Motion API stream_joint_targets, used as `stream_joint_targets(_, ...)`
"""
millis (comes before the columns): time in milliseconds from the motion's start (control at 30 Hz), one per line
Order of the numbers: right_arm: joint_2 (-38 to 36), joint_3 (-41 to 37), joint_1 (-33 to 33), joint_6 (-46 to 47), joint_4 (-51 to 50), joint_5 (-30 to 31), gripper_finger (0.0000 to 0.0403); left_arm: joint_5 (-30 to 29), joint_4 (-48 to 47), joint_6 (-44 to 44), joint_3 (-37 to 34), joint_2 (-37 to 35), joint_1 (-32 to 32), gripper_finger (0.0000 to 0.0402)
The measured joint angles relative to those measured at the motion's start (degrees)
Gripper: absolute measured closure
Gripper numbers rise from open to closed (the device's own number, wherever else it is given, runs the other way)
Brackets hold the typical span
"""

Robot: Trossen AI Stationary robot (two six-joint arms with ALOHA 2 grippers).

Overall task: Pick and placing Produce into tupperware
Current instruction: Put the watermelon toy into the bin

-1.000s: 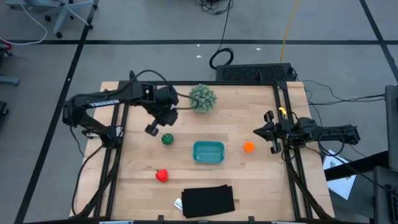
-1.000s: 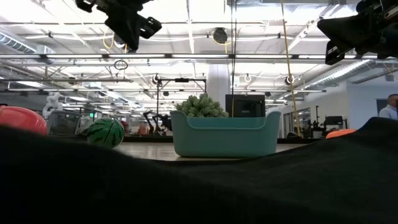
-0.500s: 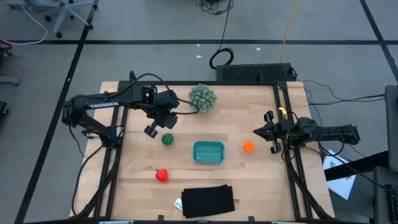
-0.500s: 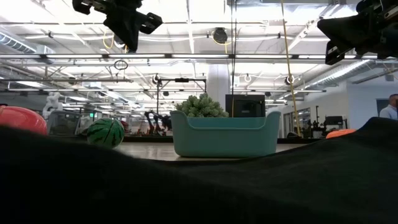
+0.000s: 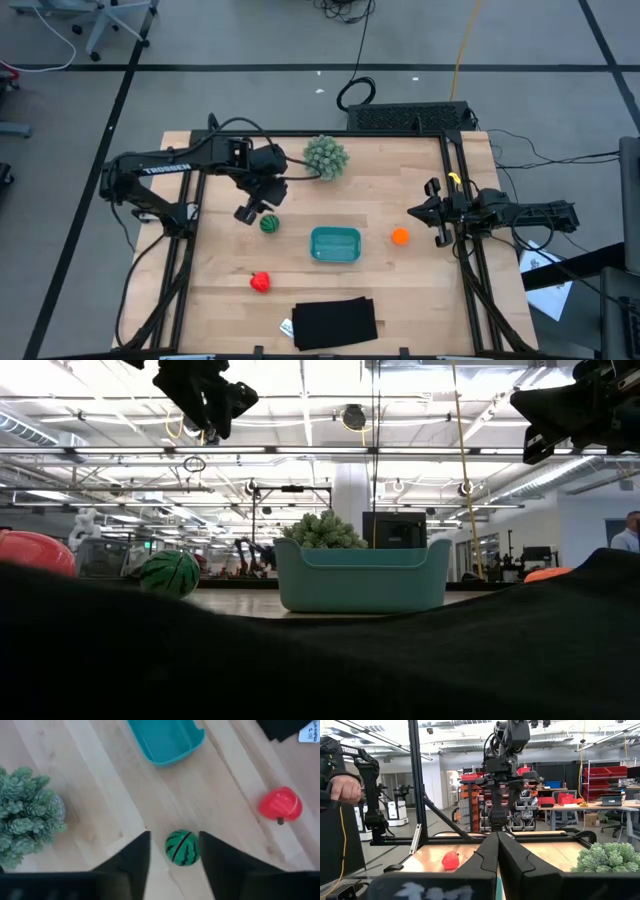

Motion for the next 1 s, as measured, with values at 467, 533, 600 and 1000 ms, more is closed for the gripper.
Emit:
stream_joint_targets(467, 0.0, 0.0, 0.0, 0.0, 0.0, 0.0, 0.0403, -9.5, 5.5, 5.6, -8.2, 0.0, -4.1, 0.0044)
stream_joint_targets(533, 0.0, 0.0, 0.0, 0.0, 0.0, 0.0, 0.0403, -11.8, 6.7, 5.7, -9.2, 0.0, -4.9, 0.0038)
stream_joint_targets(600, 0.0, 0.0, 0.0, 0.0, 0.0, 0.0, 0.0403, -11.8, 8.4, 4.6, -9.4, 0.0, -5.4, 0.0035)
stream_joint_targets(1000, 0.0, 0.0, 0.0, 0.0, 0.0, 0.2, 0.0403, -9.4, 6.8, 1.0, -10.5, -0.1, -6.9, 0.0034)
